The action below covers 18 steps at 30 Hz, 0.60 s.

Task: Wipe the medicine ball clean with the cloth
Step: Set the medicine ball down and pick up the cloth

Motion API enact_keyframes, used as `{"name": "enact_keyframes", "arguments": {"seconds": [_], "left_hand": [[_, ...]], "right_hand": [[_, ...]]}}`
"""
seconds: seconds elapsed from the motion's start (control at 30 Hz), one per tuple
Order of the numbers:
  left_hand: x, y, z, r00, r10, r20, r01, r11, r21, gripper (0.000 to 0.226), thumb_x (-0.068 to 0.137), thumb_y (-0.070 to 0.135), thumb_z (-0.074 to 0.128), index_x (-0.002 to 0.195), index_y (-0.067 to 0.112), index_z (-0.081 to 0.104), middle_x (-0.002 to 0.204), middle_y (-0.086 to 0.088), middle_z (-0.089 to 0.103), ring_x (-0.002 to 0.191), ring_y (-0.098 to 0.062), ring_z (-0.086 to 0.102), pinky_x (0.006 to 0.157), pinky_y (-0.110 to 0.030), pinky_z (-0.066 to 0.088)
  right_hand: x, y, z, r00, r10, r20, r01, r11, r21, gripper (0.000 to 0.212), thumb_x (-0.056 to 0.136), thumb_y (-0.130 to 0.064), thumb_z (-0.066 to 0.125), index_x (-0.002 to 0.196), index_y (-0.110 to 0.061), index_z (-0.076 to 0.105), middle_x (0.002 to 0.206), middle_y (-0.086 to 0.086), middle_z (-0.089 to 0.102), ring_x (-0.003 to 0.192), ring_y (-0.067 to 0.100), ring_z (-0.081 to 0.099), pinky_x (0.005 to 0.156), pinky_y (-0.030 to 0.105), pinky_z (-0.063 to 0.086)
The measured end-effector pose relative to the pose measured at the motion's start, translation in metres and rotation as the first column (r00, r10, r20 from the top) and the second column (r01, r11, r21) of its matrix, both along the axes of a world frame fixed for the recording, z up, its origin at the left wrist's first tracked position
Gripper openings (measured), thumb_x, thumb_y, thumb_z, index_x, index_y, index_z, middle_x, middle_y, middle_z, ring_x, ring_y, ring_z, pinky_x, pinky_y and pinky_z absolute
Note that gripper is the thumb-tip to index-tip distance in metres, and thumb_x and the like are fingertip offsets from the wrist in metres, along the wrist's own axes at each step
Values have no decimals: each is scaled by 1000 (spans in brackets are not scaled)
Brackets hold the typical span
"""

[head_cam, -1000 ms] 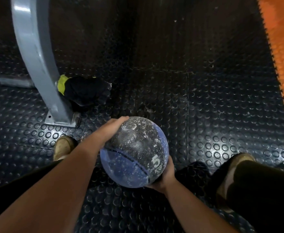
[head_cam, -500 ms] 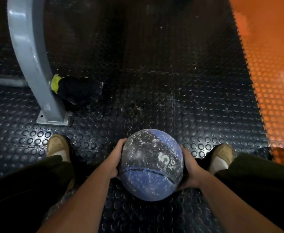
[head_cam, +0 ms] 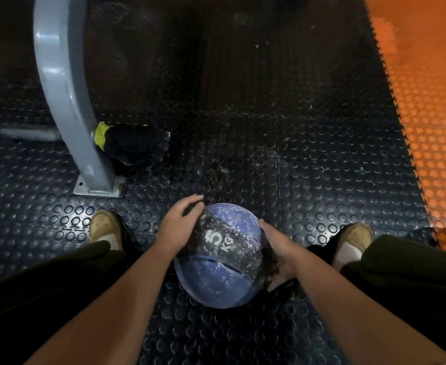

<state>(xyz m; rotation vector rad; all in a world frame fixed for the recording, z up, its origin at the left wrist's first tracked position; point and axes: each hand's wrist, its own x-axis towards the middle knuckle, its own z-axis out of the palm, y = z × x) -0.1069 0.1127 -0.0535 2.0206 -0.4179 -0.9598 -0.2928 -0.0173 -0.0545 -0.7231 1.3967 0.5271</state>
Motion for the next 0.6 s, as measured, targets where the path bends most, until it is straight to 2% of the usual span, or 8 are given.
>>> {"name": "enact_keyframes", "arguments": {"seconds": [0.1, 0.17, 0.2, 0.27, 0.4, 0.47, 0.53, 0.6], "left_hand": [[-12, -2, 5, 980, -193, 40, 193, 981, 10, 22, 95, 39, 58, 115, 47, 62, 132, 25, 47, 125, -3, 44, 110, -33, 36], [-14, 6, 5, 966, -235, 107, 229, 971, 64, 22, 95, 41, 57, 114, 52, 59, 134, 27, 45, 127, -3, 42, 111, -34, 34], [-13, 10, 4, 968, -226, 111, 219, 973, 68, 21, 95, 41, 56, 112, 54, 57, 136, 26, 45, 127, -3, 41, 111, -34, 34], [-13, 15, 4, 970, -213, 122, 207, 976, 62, 22, 96, 40, 56, 112, 55, 55, 140, 22, 46, 129, -5, 41, 111, -36, 34], [-25, 6, 3, 942, -238, 236, 223, 971, 90, 30, 93, 39, 58, 122, 45, 59, 139, 18, 50, 129, -7, 43, 111, -35, 34], [-34, -4, 3, 966, -146, 216, 142, 989, 34, 37, 92, 38, 58, 128, 43, 54, 134, 19, 53, 123, -5, 48, 106, -32, 38], [-42, -14, 7, 997, 69, 44, -64, 992, -111, 34, 94, 34, 58, 127, 40, 51, 130, 20, 54, 120, -2, 49, 105, -30, 39], [-48, -23, 14, 968, 215, -131, -241, 942, -236, 23, 96, 27, 58, 117, 34, 54, 126, 14, 57, 120, -5, 51, 107, -30, 39]], "right_hand": [[11, 14, 2, 999, 23, -35, -24, 999, -41, 94, 73, -86, 38, 148, -29, 27, 150, 13, 32, 129, 46, 37, 86, 68, 39], [16, 21, 5, 999, -9, -37, 1, 982, -187, 88, 81, -77, 40, 150, -28, 18, 152, 11, 25, 131, 42, 35, 88, 59, 41], [18, 24, 7, 1000, -19, -25, 10, 951, -310, 80, 87, -69, 41, 150, -25, 18, 152, 11, 22, 131, 39, 34, 96, 52, 39], [24, 30, 15, 1000, 13, 13, -4, 833, -553, 66, 93, -54, 45, 147, -23, 22, 148, 12, 22, 131, 33, 33, 102, 41, 32], [46, 50, 31, 969, 248, -2, -148, 574, -805, 52, 93, -46, 47, 140, -24, 36, 139, 5, 31, 129, 25, 35, 109, 45, 29], [50, 59, 34, 933, 352, -71, -237, 455, -858, 50, 94, -46, 45, 139, -25, 38, 140, 0, 31, 131, 21, 33, 111, 44, 26], [47, 64, 34, 905, 412, -102, -270, 374, -887, 49, 96, -44, 43, 141, -25, 36, 144, -4, 28, 135, 18, 27, 114, 43, 19], [43, 64, 29, 869, 474, -143, -327, 332, -885, 51, 98, -43, 39, 144, -23, 33, 147, -4, 25, 139, 16, 20, 117, 43, 11]]}}
